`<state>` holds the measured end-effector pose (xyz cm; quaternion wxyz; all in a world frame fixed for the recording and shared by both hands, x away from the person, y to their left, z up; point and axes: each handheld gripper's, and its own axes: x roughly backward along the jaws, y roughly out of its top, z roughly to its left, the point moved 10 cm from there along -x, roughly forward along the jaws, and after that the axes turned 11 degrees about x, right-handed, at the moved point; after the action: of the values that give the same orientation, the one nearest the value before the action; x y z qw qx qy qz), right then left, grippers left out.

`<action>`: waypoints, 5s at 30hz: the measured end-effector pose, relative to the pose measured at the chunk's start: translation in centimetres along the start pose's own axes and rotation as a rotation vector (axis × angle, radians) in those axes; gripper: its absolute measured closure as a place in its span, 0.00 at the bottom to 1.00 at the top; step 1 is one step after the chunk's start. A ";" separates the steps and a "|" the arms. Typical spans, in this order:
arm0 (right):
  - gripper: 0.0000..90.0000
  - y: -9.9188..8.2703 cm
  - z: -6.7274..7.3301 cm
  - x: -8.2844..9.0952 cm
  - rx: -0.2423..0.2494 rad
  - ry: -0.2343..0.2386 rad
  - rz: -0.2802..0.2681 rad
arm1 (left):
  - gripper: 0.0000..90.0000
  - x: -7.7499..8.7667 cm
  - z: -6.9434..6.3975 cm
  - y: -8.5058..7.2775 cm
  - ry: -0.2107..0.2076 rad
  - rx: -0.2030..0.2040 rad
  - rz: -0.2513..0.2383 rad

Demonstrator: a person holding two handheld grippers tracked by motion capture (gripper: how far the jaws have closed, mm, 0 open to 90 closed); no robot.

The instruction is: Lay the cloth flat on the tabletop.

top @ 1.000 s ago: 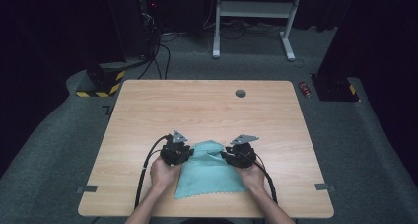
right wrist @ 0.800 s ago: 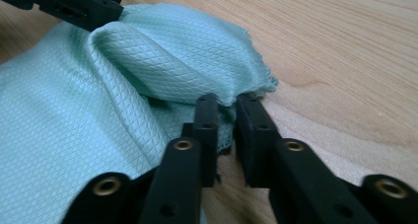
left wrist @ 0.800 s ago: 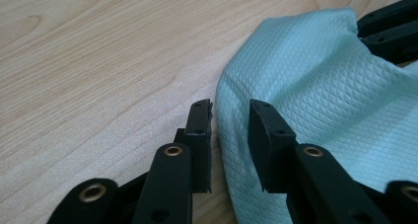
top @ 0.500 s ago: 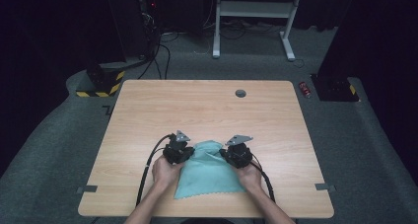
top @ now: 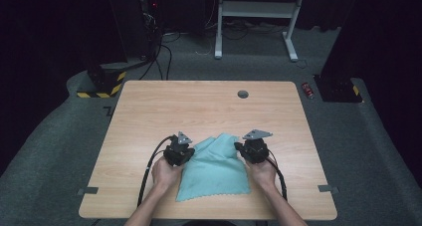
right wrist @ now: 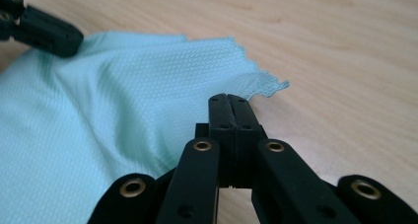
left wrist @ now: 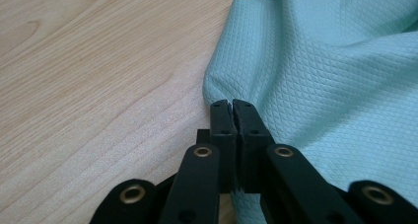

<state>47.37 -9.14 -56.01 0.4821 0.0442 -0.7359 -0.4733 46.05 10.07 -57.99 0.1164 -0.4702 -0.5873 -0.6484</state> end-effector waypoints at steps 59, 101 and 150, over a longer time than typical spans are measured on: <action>0.62 -1.2 -0.5 -2.8 0.004 -0.017 0.090 | 0.99 -1.8 1.8 2.1 -0.065 0.098 0.035; 0.50 -1.6 -0.3 -2.9 0.041 -0.065 0.025 | 0.64 -0.1 -4.1 4.4 -0.135 0.041 0.022; 0.50 -1.6 -0.3 -3.0 0.042 -0.065 0.024 | 0.98 -1.1 0.5 7.9 0.024 0.004 0.000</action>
<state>48.55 -8.69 -59.14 0.4628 0.0300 -0.7613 -0.4532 52.40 7.89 -53.73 0.1242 -0.4621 -0.5873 -0.6527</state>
